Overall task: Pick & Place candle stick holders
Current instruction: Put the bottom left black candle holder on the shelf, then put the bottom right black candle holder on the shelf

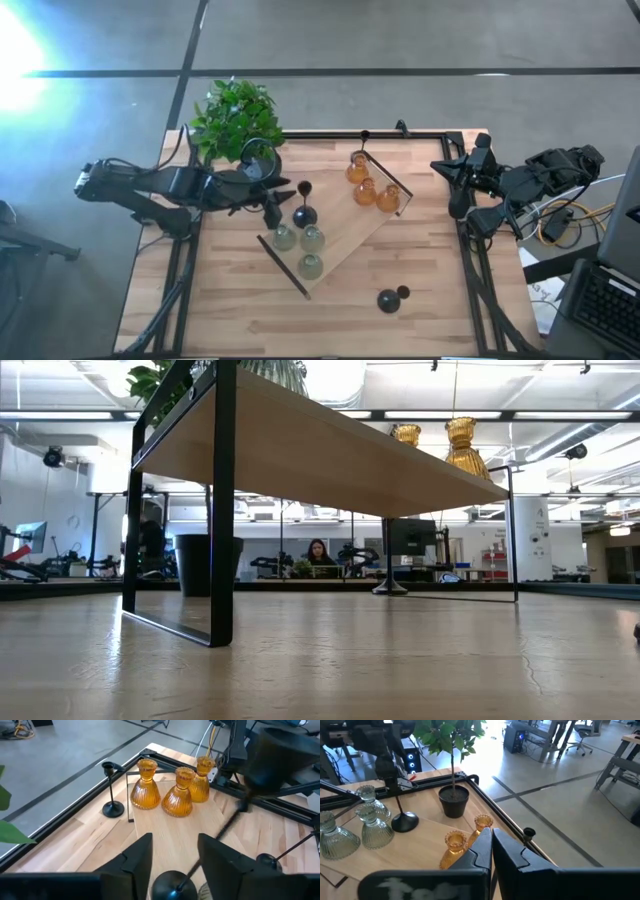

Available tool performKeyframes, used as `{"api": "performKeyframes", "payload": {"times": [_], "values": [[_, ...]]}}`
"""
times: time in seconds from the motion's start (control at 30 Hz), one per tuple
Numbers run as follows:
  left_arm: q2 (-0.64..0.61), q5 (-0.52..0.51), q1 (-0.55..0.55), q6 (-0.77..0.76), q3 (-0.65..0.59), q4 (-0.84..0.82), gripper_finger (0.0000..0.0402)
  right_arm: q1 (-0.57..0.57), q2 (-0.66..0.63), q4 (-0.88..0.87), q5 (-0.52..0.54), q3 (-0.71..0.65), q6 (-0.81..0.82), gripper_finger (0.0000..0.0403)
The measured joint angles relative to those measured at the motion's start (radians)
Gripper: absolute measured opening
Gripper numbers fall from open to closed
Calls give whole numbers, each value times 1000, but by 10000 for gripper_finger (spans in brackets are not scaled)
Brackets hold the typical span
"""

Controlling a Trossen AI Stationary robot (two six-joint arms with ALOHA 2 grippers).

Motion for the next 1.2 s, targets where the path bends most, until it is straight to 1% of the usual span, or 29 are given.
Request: {"api": "performKeyframes", "payload": {"times": [0.17,0.27,0.33,0.4,0.43,0.53,0.63,0.73,0.8,0.9,0.97,1.0,1.07,1.13,1.2], "values": [[-1,15,0,11,0,-14,189,0,0,3,0,0,0,8],[-10,37,0,33,0,-56,195,0,0,3,-3,0,0,8],[-25,48,0,33,1,-108,195,0,-1,-1,-31,0,-7,8],[-46,78,0,22,8,-178,195,0,-3,-25,-101,0,-8,8],[-59,90,0,6,13,-217,195,0,-7,-42,-153,0,-4,8],[-106,104,0,-79,37,-348,194,0,-15,-102,-326,0,36,8],[-164,105,0,-174,48,-465,193,3,-2,-170,-461,0,101,8],[-223,87,0,-257,48,-549,192,30,32,-211,-541,-14,126,8],[-260,68,0,-298,48,-580,192,67,59,-203,-564,-37,118,8],[-303,31,0,-319,48,-584,192,150,96,-172,-572,-85,141,8],[-320,5,0,-322,48,-583,192,222,112,-141,-566,-125,220,8],[-327,-3,0,-321,48,-581,192,268,116,-120,-547,-150,269,8],[-334,-26,0,-310,48,-580,192,373,119,-55,-472,-205,366,8],[-335,-49,0,-303,48,-577,192,487,118,31,-359,-266,460,8],[-338,-64,0,-295,48,-577,192,585,127,123,-255,-326,519,8]]}}
